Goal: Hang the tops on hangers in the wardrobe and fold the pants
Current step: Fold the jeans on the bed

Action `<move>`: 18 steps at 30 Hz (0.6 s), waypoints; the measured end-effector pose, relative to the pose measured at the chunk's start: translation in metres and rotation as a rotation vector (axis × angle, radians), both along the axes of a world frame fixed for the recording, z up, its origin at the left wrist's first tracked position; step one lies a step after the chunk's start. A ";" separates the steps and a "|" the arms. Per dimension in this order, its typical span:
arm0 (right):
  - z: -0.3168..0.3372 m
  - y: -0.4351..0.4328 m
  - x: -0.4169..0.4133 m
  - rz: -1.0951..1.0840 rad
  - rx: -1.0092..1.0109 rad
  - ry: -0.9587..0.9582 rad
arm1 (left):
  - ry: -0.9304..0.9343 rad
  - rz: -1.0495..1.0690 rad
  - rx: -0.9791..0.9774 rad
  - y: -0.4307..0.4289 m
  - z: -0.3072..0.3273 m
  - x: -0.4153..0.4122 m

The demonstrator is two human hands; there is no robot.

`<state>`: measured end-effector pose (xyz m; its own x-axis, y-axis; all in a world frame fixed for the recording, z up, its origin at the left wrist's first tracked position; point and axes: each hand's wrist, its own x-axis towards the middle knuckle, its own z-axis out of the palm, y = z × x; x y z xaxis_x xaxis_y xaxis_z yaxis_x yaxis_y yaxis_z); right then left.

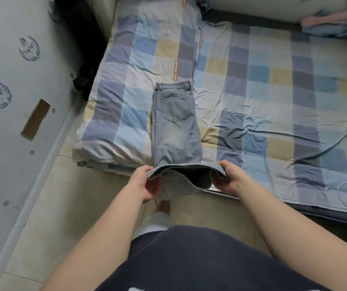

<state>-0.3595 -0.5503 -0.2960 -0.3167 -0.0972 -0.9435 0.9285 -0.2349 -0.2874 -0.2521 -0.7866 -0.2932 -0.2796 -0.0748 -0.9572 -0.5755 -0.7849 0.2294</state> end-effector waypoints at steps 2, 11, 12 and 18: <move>0.008 -0.026 -0.044 -0.053 0.003 0.016 | 0.016 -0.021 0.009 -0.024 0.008 -0.051; -0.014 -0.126 -0.239 -0.238 0.036 0.045 | 0.050 -0.121 -0.036 -0.123 -0.021 -0.270; -0.023 -0.135 -0.260 -0.246 0.047 0.059 | 0.056 -0.141 -0.042 -0.132 -0.030 -0.292; -0.092 -0.183 -0.371 -0.232 0.155 0.146 | 0.088 -0.210 -0.103 -0.171 -0.094 -0.404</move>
<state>-0.7308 -0.7335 -0.3884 -0.4465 0.1346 -0.8846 0.8016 -0.3792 -0.4623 -0.6564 -0.9575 -0.3870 -0.3814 -0.1018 -0.9188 -0.6975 -0.6206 0.3583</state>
